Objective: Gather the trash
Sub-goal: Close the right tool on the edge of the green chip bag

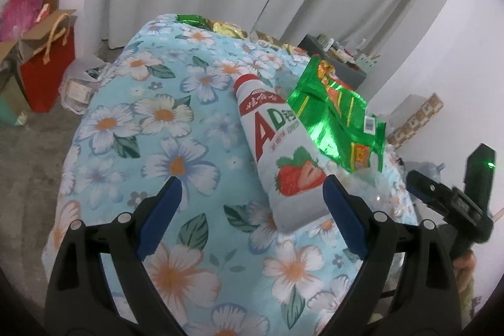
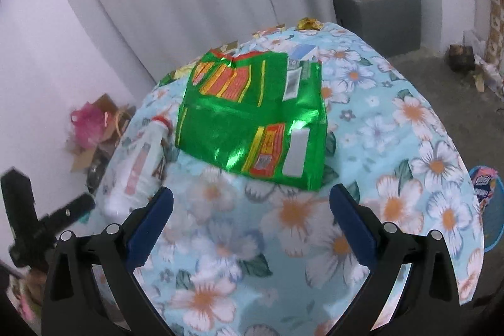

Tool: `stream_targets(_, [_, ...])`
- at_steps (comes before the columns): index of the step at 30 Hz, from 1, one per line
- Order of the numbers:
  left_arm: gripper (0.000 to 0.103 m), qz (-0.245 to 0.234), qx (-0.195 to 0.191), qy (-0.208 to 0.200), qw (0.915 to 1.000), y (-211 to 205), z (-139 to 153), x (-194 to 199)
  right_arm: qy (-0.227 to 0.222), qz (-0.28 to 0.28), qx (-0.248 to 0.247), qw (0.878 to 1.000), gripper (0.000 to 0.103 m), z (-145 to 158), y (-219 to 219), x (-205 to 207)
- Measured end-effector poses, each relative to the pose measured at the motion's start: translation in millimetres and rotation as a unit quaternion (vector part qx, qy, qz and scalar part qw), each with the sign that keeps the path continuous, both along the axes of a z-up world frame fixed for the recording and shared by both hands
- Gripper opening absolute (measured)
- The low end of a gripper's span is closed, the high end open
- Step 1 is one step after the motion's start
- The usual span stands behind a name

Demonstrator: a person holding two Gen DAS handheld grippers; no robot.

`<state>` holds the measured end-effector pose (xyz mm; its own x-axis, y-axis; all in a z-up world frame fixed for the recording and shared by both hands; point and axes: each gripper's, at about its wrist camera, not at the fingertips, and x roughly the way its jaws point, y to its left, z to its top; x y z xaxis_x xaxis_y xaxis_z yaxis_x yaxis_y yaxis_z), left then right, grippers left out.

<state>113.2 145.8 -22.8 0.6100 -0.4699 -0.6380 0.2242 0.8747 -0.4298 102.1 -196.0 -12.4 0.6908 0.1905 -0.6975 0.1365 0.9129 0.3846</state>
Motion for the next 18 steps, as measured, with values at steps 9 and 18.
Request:
stream_targets(9, [0.086,-0.041,-0.027,-0.036,0.9982,-7.0,7.9,5.5,0.033,-0.06,0.133,0.989,0.086,-33.9,-71.8,59.2])
stream_targets(18, [0.086,-0.076,-0.026,-0.059,0.995,-30.1,24.3,-8.2,0.045,-0.032,0.212,0.976,0.01,-51.8,-73.5,51.3])
